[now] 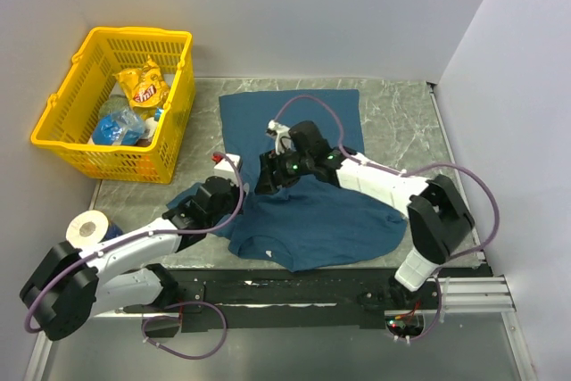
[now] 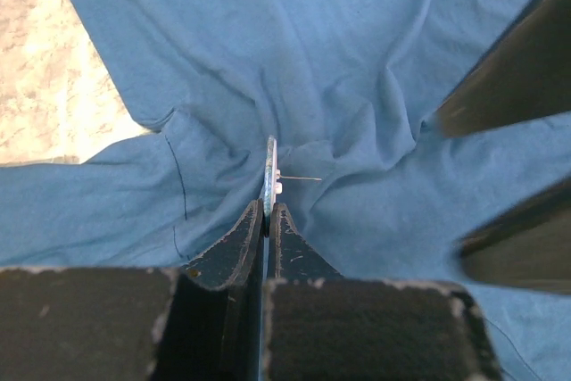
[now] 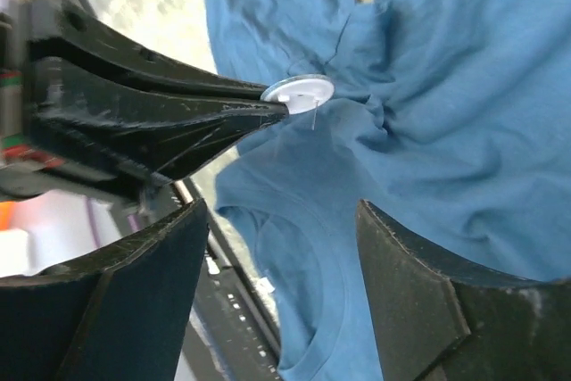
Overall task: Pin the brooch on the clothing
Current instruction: Pin the brooch to the clothes.
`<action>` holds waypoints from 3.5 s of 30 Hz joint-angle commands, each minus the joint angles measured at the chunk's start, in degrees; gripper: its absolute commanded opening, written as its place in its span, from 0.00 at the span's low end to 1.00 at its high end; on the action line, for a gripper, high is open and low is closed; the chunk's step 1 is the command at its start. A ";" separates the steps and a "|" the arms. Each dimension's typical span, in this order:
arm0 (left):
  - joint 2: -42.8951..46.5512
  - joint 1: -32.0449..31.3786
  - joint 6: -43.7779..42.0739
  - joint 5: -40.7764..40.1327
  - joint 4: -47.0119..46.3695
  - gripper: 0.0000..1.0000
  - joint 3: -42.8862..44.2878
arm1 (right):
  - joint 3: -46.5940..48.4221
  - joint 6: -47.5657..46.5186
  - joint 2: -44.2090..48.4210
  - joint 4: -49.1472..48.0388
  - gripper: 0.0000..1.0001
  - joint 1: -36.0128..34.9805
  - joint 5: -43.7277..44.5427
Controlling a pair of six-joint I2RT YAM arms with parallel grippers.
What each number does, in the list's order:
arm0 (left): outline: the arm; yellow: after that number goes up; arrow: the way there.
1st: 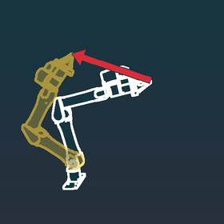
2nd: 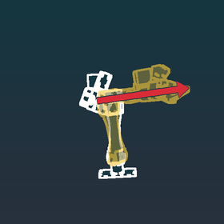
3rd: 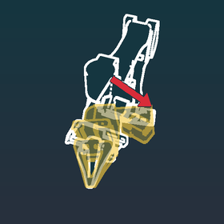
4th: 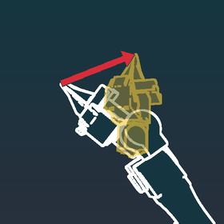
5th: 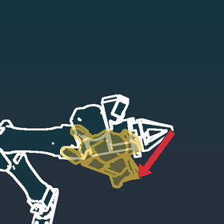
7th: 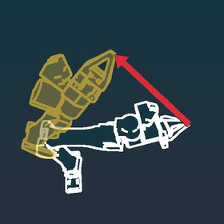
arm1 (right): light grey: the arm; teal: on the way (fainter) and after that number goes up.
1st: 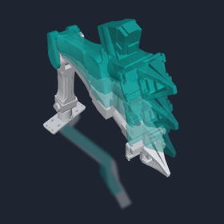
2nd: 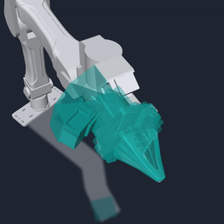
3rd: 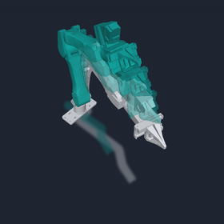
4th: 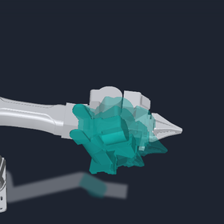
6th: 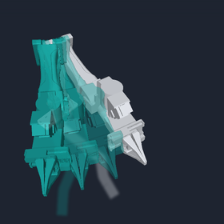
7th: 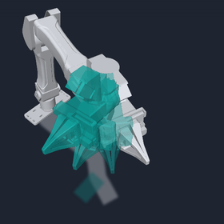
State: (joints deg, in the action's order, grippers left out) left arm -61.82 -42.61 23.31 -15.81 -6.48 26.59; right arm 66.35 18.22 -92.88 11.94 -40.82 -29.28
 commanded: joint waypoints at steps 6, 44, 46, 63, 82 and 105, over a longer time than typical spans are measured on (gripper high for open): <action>-1.64 2.96 0.60 3.15 -5.91 0.01 -0.31 | 4.32 -3.80 -7.22 -2.01 0.72 -1.19 6.69; -7.26 5.08 -2.22 11.51 -8.63 0.01 1.36 | 3.61 -8.73 -13.99 -11.24 0.00 -1.28 -0.34; -7.70 5.08 -1.26 11.16 -9.34 0.01 1.62 | 3.96 -8.46 -14.26 -10.98 0.00 -1.28 -0.69; -3.31 7.71 4.02 17.56 -18.30 0.01 -3.55 | 1.68 -5.21 -13.12 -13.70 0.00 0.91 -2.10; -2.25 10.18 2.36 13.80 -12.16 0.01 -3.39 | -1.22 -2.40 -10.30 -18.01 0.00 2.94 -7.11; -5.94 10.09 3.58 18.09 -16.10 0.01 -1.36 | -0.52 -1.43 -10.74 -18.54 0.00 2.94 -9.83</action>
State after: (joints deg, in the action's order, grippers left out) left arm -68.42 -32.58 26.15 -0.80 -18.26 23.49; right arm 65.28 16.56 -104.95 -3.88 -38.20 -37.98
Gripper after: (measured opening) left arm 0.058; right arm 0.009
